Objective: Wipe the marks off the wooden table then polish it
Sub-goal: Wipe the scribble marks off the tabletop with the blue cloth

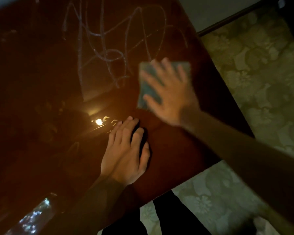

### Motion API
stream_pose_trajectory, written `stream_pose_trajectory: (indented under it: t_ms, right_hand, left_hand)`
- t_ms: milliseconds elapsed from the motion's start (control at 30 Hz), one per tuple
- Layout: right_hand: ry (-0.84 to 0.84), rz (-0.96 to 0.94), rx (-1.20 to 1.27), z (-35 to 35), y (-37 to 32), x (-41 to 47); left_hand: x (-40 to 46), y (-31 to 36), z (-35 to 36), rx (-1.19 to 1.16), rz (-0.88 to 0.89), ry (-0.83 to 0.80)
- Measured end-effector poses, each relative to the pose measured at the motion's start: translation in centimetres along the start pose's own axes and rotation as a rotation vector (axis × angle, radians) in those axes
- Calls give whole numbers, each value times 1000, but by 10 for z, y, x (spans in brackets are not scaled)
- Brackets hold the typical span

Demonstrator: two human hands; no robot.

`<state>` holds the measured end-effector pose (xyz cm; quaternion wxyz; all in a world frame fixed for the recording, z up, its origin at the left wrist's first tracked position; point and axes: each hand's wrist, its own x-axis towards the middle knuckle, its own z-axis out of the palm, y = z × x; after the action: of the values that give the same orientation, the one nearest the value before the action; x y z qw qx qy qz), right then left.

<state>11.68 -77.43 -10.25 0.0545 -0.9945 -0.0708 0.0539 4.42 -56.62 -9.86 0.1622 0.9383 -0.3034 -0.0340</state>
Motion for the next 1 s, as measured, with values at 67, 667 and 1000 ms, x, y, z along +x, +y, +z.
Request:
stream_pose_trajectory:
  t_ms: [67, 667, 1000]
  right_hand:
    - [34, 141, -19, -7, 36, 8]
    - [103, 321, -7, 2, -66, 36]
    - [22, 178, 56, 18, -173, 26]
  left_hand:
    - [0, 0, 0, -11, 5, -5]
    - [-11, -96, -60, -257, -111, 115]
    - [-2, -242, -88, -45, -283, 78]
